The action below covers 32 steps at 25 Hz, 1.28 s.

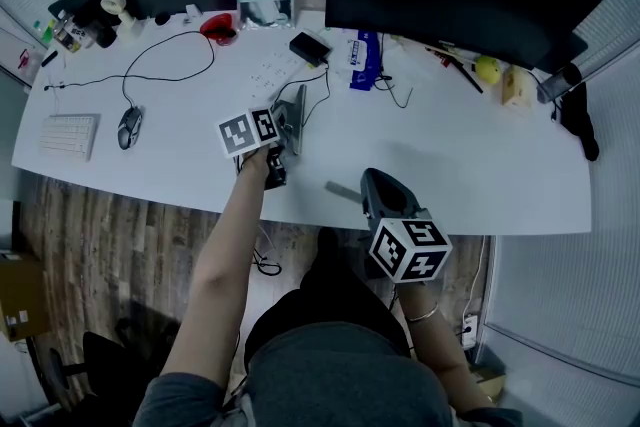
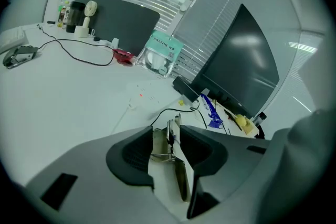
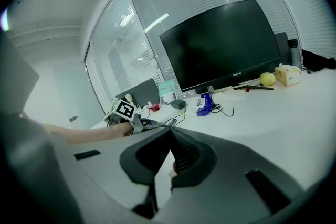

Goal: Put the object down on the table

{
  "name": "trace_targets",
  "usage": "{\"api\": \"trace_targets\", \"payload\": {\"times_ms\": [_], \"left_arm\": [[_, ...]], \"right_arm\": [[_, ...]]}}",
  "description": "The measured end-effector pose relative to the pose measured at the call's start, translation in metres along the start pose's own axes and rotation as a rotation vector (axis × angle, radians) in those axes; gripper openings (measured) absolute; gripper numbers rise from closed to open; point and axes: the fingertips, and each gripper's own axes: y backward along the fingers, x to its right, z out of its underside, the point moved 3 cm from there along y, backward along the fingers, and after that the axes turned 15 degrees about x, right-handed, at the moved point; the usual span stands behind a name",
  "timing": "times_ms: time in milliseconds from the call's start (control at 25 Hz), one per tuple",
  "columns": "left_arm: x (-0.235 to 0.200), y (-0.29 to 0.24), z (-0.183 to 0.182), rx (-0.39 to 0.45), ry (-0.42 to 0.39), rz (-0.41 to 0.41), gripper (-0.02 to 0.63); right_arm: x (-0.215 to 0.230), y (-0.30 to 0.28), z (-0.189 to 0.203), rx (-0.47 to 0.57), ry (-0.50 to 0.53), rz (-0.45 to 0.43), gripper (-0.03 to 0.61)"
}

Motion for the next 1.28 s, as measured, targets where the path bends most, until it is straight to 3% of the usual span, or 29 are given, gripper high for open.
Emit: {"api": "trace_targets", "payload": {"times_ms": [400,1040,1280], "left_arm": [[-0.008,0.033,-0.010,0.066,-0.058,-0.009,0.148],[-0.004,0.097,-0.009,0.120,-0.250,0.041,0.058],[0.002,0.122,0.001,0.116,-0.285,0.058,0.044]], "right_arm": [[-0.008,0.003,0.000,0.006,0.006,-0.012,0.005],[-0.028,0.012,0.006,0.013,0.018,-0.030,0.003],[-0.036,0.019,0.008,0.017,0.027,-0.037,0.003]]}}
